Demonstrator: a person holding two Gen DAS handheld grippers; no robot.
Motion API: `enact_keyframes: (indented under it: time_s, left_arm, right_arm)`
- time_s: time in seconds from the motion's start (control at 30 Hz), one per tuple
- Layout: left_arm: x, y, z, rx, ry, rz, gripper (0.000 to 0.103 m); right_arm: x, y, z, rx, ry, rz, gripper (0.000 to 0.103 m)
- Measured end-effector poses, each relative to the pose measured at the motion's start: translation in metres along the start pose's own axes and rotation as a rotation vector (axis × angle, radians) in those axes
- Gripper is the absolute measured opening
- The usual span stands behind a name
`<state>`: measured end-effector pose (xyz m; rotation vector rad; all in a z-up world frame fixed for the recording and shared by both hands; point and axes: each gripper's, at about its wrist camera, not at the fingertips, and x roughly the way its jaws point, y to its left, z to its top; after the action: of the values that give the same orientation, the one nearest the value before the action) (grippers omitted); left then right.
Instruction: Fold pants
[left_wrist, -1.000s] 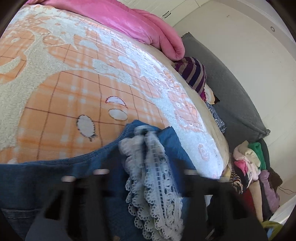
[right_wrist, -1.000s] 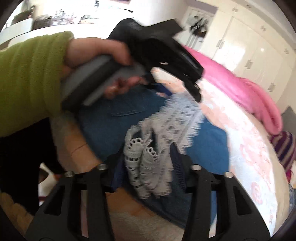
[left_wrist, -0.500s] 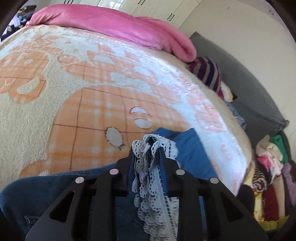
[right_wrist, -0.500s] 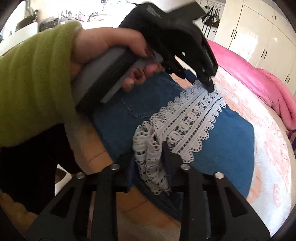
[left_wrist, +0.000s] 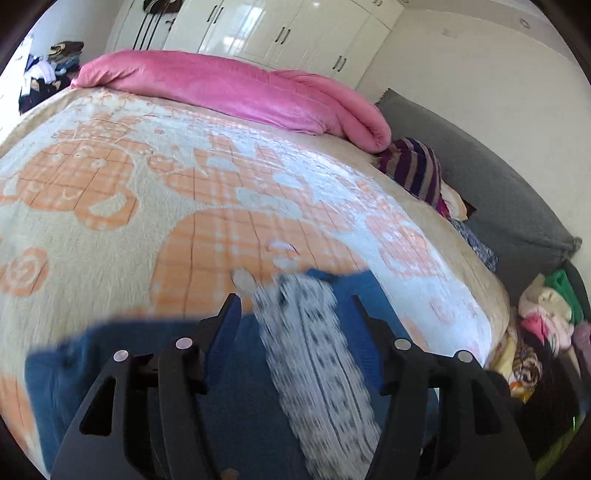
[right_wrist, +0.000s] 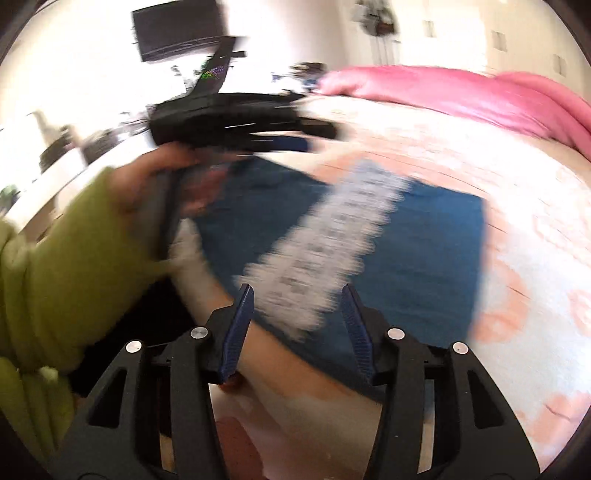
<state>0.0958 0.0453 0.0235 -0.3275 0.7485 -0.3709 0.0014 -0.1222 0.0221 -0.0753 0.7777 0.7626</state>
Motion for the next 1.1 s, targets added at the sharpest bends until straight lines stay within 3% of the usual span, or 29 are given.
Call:
enact_keyframes:
  time_s: [0.07,0.3,0.43,0.67,0.77,0.9,1.1]
  left_arm:
    - [-0.008,-0.010,-0.016,0.014,0.022,-0.018,0.065]
    - [-0.005,-0.058,-0.072,0.192,0.145,-0.008,0.065]
    - [0.014,-0.057,-0.096,0.232,0.249,0.049,0.065]
    - [0.007,-0.039,-0.097,0.181,0.244,0.045,0.065]
    - [-0.006,-0.043,-0.091,0.178,0.201,0.051,0.065]
    - [-0.023,-0.038,-0.080,0.164,0.149,0.061,0.065]
    - [-0.023,-0.039,-0.066,0.153,0.121,0.083,0.067]
  right_arm:
    - [-0.001,-0.019,-0.002,0.048,0.030,-0.014,0.042]
    - [0.017,-0.028,-0.015,0.045,0.148,-0.086,0.042]
    - [0.022,-0.034,-0.025,0.072,0.176,-0.079,0.041]
    - [0.023,-0.039,-0.030,0.129,0.169,-0.049,0.041]
    - [0.009,-0.036,-0.027,0.127,0.134,-0.032,0.047]
    - [-0.009,-0.038,-0.017,0.127,0.056,-0.052,0.055]
    - [-0.013,-0.050,0.005,0.097,0.026,-0.120,0.064]
